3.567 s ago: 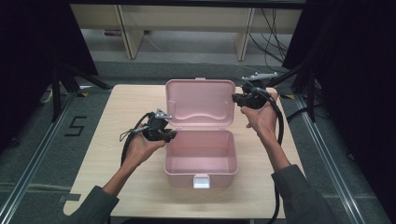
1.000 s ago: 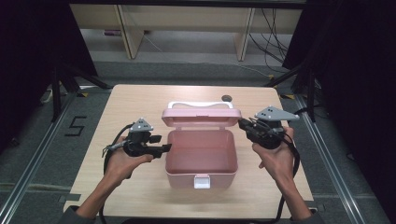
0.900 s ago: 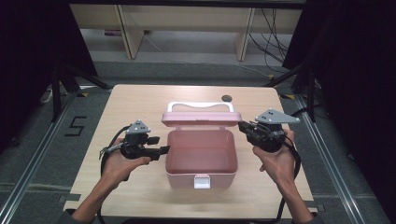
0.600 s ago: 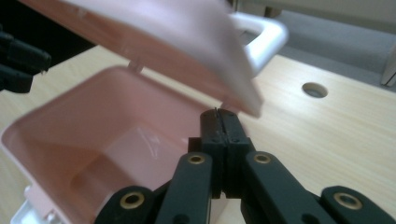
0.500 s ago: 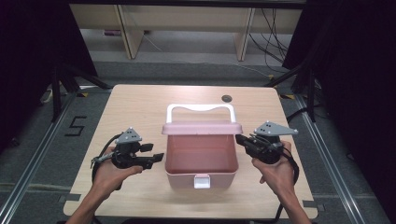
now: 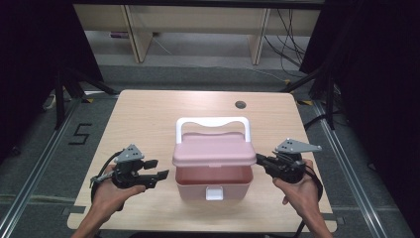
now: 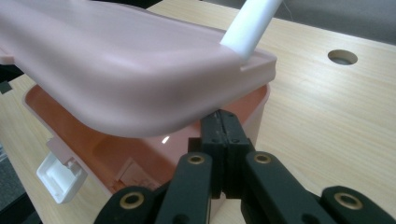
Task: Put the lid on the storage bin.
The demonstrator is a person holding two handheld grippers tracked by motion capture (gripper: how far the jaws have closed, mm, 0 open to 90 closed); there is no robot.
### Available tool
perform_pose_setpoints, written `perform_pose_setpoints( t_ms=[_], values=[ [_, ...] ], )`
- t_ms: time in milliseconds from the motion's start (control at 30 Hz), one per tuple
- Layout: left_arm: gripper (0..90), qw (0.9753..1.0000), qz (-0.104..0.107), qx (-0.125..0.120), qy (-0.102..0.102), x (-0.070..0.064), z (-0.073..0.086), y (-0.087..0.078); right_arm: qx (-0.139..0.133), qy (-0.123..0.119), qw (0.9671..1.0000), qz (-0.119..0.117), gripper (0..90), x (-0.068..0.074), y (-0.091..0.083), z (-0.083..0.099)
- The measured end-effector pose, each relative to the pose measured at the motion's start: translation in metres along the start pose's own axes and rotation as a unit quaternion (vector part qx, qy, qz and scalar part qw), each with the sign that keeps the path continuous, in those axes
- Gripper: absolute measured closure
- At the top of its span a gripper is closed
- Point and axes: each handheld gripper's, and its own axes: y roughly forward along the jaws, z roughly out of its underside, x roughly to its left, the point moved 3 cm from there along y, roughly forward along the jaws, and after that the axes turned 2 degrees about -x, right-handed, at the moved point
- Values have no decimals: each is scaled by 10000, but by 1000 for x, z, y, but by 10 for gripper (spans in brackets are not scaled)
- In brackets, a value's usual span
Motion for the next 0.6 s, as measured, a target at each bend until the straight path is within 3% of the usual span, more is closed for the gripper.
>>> perform_pose_setpoints(
  t_ms=[33,167,233,267,300,333,367,400,433,500,533,567,600],
  values=[
    [432,10000,0,-73,-67,-3,2,1,30,46,10000,9,900,0,-1,2],
    [423,10000,31,66,41,-4,6,0,28,155,9999,-55,900,0,0,7],
    [421,10000,53,30,-27,-5,8,2,55,35,10000,-19,900,-3,-1,9],
    [421,10000,35,18,-50,-5,9,2,58,190,9998,-60,900,-1,-2,11],
    [420,9999,61,136,80,-3,10,0,-24,35,10000,-1,900,-4,-2,11],
    [419,10000,45,37,-63,-4,10,2,54,238,9997,-65,900,-2,-3,12],
    [419,9999,14,101,21,-3,11,1,68,188,9998,-61,900,-2,-3,12],
    [418,10000,13,27,-79,-4,12,2,31,148,9998,-137,900,-3,-2,12],
    [419,10000,11,78,-28,-4,13,2,52,74,9999,-49,900,-4,-3,12],
    [418,9999,-4,124,-11,-2,15,1,27,93,9999,-70,900,-4,-3,13],
    [418,9999,31,45,-136,-3,15,2,70,61,10000,-17,900,-5,-4,12],
    [418,9999,29,160,0,-1,16,1,37,101,9999,-92,900,-6,-2,13],
    [417,9999,44,147,-17,-1,17,1,82,150,9999,-9,900,-6,-3,14]
  ],
)
